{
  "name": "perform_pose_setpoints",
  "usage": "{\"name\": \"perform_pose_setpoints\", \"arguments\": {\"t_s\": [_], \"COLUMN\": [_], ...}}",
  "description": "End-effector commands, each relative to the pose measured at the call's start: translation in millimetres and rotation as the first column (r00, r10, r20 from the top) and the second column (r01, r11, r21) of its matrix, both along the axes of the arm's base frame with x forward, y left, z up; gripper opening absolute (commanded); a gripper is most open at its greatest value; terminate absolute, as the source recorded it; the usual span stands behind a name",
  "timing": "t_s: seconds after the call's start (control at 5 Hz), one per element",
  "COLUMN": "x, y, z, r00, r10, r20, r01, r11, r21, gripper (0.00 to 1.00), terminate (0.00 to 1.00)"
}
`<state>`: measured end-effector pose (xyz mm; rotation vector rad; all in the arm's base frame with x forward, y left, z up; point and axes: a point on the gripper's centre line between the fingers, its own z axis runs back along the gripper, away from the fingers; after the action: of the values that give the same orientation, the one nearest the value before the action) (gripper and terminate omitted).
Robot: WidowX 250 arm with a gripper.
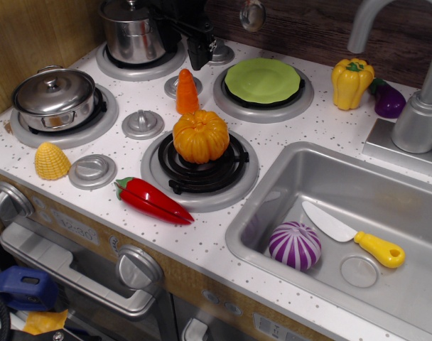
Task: Put carrot on plate
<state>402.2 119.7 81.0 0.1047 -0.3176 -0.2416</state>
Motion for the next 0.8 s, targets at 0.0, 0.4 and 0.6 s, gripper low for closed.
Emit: {"name": "perform_pose_setpoints", "arguments": {"t_s": [0.0, 0.4, 0.6], "x": [0.0, 7.2, 7.5], "y": [0.0, 1.2, 1.8], "z": [0.0, -23.0, -34.0], "r00": [1.0, 1.0, 0.999], "r10": [0.0, 0.017, 0.035], "r20": [0.0, 0.021, 0.022], "r01": [0.0, -0.016, -0.034], "r11": [1.0, 0.999, 0.998], "r21": [0.0, -0.029, -0.051], "gripper": [1.0, 1.0, 1.0], "terminate": [0.0, 0.0, 0.0]}}
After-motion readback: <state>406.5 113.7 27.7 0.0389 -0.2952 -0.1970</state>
